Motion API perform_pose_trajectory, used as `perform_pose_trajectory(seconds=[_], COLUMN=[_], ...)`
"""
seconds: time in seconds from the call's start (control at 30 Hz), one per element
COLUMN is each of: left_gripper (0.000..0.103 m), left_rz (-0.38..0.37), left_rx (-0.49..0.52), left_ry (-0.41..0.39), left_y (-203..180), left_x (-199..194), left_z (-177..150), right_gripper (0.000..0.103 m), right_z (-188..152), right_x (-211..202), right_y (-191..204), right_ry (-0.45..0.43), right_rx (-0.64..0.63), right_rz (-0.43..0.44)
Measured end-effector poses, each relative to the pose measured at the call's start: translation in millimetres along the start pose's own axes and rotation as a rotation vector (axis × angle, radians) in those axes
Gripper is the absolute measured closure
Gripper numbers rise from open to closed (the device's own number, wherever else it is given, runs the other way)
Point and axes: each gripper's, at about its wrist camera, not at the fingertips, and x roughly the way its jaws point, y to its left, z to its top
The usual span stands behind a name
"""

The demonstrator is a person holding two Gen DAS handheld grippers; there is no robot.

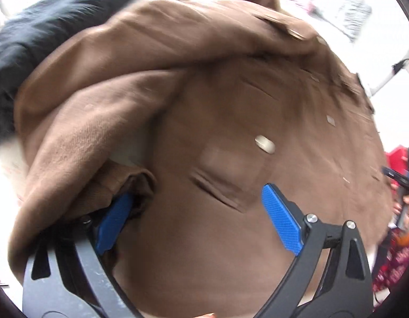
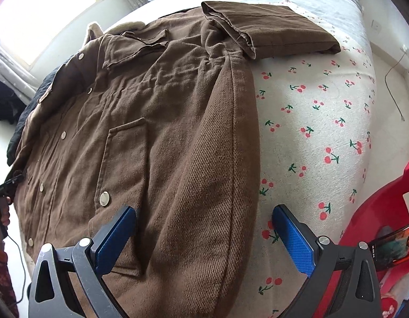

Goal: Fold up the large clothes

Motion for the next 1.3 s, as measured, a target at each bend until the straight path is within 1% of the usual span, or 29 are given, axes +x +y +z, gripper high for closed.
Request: perform_pose_trajectory(seconds=[0.07,0.13,0.17,0.2,0.23,0.27,0.3,0.33,0.37,0.4,0.47,0.5,0.53,0.6,0.67,0.7,0.77,0.8,0.83,0.87,0.9,0.93,1.0,1.03,1.07,1.13,1.2,1.27,1.3], left_gripper=[0.007,0.018,0.022,0.035,0.050,0.061,0.086,0.094,0.099,0.101,0.103,0.103,0.103,0.103,0.103,0.103,0.092,0.066,0.040,0.035,0.035,0.035,0.034,0.034,0.034,0.034,0.034,0.055,0.080], left_rz=[-0.039,-0.062,-0.073,-0.084,-0.091,-0.080,-0.068,-0.085,-0.096,-0.102,-0.117,-0.150,-0.156,-0.121,-0.131,-0.124,-0.045,-0.030,-0.038,-0.046,-0.048,-0.026,0.038,0.089,0.108,0.108,0.088,0.076,0.072], left_rx=[-0.002,-0.027,-0.045,-0.072,-0.119,-0.146,-0.182,-0.232,-0.258,-0.285,-0.307,-0.314,-0.302,-0.254,-0.202,-0.148,-0.084,-0.077,-0.083,-0.095,-0.097,-0.086,-0.079,-0.095,-0.107,-0.124,-0.118,-0.109,-0.104], left_ry=[0.008,-0.015,-0.026,-0.032,-0.028,-0.019,-0.007,-0.006,-0.008,-0.015,-0.062,-0.084,-0.110,-0.162,-0.177,-0.176,-0.180,-0.169,-0.156,-0.160,-0.165,-0.159,-0.135,-0.108,-0.089,-0.066,-0.069,-0.058,-0.045], left_y=[-5,-8,-7,-4,-3,1,2,3,2,2,1,-3,-8,-15,-23,-28,-29,-24,-20,-15,-14,-9,-3,5,12,23,25,20,15], left_x=[2,-1,-1,-2,-2,-4,-6,-11,-18,-27,-57,-76,-95,-127,-148,-155,-158,-155,-147,-142,-134,-123,-100,-85,-76,-54,-43,-35,-34], left_z=[-11,-24,-26,-25,-27,-30,-33,-36,-39,-40,-48,-56,-64,-79,-94,-101,-108,-111,-109,-107,-102,-94,-83,-75,-73,-63,-56,-55,-56], right_gripper=[0.000,0.000,0.000,0.002,0.007,0.043,0.089,0.091,0.096,0.096,0.097,0.097,0.097,0.097,0.097,0.097,0.097,0.096,0.096,0.096,0.096,0.096,0.095,0.095,0.094,0.093,0.091,0.086,0.077], right_z=[-4,-10,-15,-18,-24,-28,-32,-33,-32,-28,-18,-12,-5,6,14,16,17,15,10,4,-2,-8,-18,-22,-26,-29,-30,-30,-31], right_x=[-3,-7,-9,-9,-10,-10,-9,-9,-13,-24,-55,-66,-89,-119,-139,-143,-138,-135,-126,-117,-113,-105,-97,-93,-93,-89,-84,-76,-69], right_y=[-6,-13,-18,-19,-20,-17,-17,-19,-19,-14,0,7,16,30,41,45,49,49,52,55,51,50,42,38,33,26,22,21,21], right_ry=[0.012,0.018,0.023,0.026,0.031,0.041,0.063,0.063,0.052,0.020,-0.068,-0.103,-0.158,-0.231,-0.278,-0.286,-0.266,-0.255,-0.231,-0.215,-0.201,-0.185,-0.162,-0.151,-0.146,-0.132,-0.113,-0.089,-0.066], right_rx=[0.042,0.090,0.123,0.139,0.153,0.153,0.165,0.202,0.211,0.190,0.137,0.116,0.081,0.035,-0.002,-0.017,-0.031,-0.032,-0.044,-0.054,-0.059,-0.061,-0.053,-0.046,-0.043,-0.032,-0.023,-0.014,-0.005], right_rz=[0.058,0.130,0.192,0.229,0.284,0.311,0.330,0.334,0.319,0.279,0.251,0.231,0.205,0.176,0.128,0.104,0.079,0.073,0.058,0.037,0.018,0.002,0.000,-0.006,-0.011,-0.006,-0.001,-0.004,0.002])
